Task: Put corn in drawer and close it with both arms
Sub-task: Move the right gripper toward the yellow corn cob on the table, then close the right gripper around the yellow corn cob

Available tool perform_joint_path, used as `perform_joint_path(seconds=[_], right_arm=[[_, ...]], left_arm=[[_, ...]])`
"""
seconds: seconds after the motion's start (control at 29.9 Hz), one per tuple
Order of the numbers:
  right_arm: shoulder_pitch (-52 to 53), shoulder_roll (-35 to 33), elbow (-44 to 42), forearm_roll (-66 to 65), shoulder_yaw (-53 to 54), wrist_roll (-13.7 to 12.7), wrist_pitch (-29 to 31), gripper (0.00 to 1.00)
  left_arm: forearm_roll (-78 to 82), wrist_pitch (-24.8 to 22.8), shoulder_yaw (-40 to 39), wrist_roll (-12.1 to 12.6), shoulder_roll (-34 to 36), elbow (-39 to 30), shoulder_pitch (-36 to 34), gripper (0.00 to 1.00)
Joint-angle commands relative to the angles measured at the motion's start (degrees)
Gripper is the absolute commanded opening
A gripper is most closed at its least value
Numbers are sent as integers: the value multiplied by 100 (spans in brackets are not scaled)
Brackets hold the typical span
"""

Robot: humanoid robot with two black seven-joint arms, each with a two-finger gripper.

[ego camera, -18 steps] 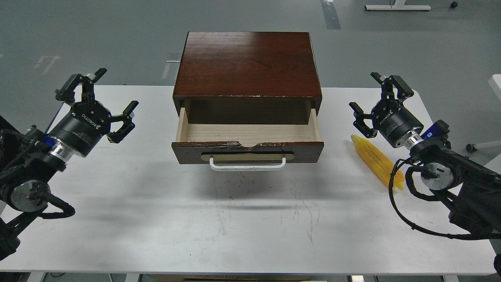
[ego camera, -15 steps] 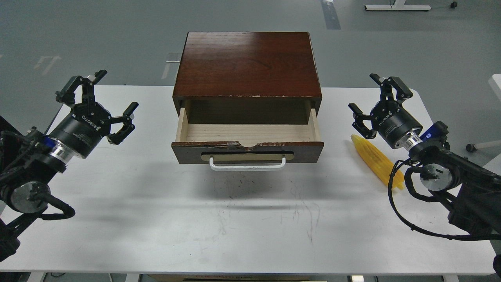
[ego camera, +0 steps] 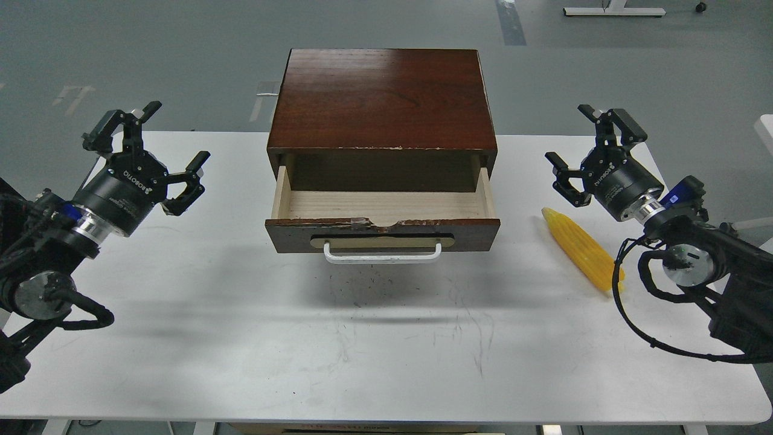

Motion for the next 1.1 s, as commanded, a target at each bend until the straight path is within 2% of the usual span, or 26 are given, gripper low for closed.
perform_joint_path(seconds=[0.0, 0.1, 0.17, 0.33, 0.43, 0.57, 0.74, 1.07], right_arm=[[548, -845, 405, -399, -409, -1, 0, 99], [961, -1207, 503, -1058, -744, -1, 0, 99], [1383, -1532, 504, -2214, -1121, -1, 0, 99], [1587, -2033, 635, -4201, -1430, -1, 0, 99], [1561, -2166, 837, -5608, -1553, -1, -14, 99], [1464, -2149, 987, -6822, -1780, -1, -224, 99], [1534, -2044, 961, -7440, -2483, -1, -778, 99], [1569, -1270, 548, -7520, -3223, -1, -1113, 99]], left_arm=[[120, 0, 25, -19, 22, 36, -108, 100], [129, 0, 25, -19, 31, 36, -143, 100], [138, 0, 25, -37, 14, 36, -161, 100], [191, 0, 25, -45, -22, 27, -161, 100], [208, 0, 25, -46, -74, 1, -169, 100], [217, 0, 25, -54, -57, -51, -161, 100], [217, 0, 25, -54, -48, -52, -161, 100], [217, 0, 25, -45, -74, -52, -169, 100]])
